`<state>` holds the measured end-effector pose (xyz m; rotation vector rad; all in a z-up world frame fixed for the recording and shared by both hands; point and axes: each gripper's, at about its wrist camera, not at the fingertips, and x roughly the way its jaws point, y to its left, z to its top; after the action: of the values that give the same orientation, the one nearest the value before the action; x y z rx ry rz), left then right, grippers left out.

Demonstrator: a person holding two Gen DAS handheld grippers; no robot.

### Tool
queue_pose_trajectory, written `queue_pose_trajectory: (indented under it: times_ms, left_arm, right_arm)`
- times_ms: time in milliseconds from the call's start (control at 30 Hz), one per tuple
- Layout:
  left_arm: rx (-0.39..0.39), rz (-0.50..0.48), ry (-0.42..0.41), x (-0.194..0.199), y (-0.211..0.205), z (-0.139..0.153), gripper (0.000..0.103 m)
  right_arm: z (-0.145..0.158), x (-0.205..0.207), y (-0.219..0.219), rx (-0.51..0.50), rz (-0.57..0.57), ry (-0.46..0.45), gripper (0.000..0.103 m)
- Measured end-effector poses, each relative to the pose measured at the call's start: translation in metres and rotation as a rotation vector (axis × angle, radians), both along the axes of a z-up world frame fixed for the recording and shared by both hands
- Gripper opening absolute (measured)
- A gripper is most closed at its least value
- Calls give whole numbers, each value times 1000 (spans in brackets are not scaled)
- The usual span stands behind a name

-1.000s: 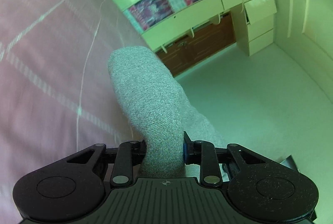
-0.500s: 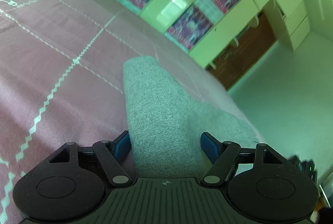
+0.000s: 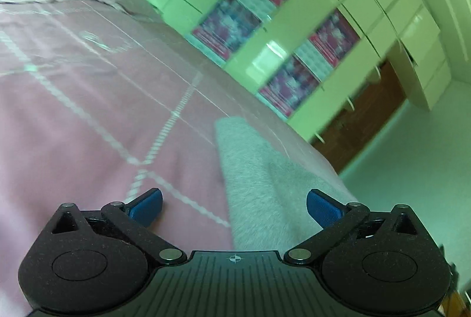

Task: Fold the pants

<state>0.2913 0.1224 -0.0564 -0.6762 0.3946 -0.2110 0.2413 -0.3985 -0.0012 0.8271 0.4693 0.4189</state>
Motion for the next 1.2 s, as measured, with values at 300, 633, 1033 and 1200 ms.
queue_pose_trajectory:
  times_ms: [300, 633, 1033, 1200]
  left_arm:
    - [126, 165, 67, -87, -2, 2, 103]
    - [337, 101, 65, -139, -40, 34, 103]
    - [382, 19, -12, -217, -70, 96, 103]
    - [385, -1, 17, -246, -85, 118, 103]
  right_arm:
    - [7, -63, 22, -232, -30, 47, 97]
    - [30, -118, 55, -409, -28, 37, 95]
    - [99, -182, 109, -541, -96, -79, 91]
    - [113, -201, 139, -574, -103, -115, 91]
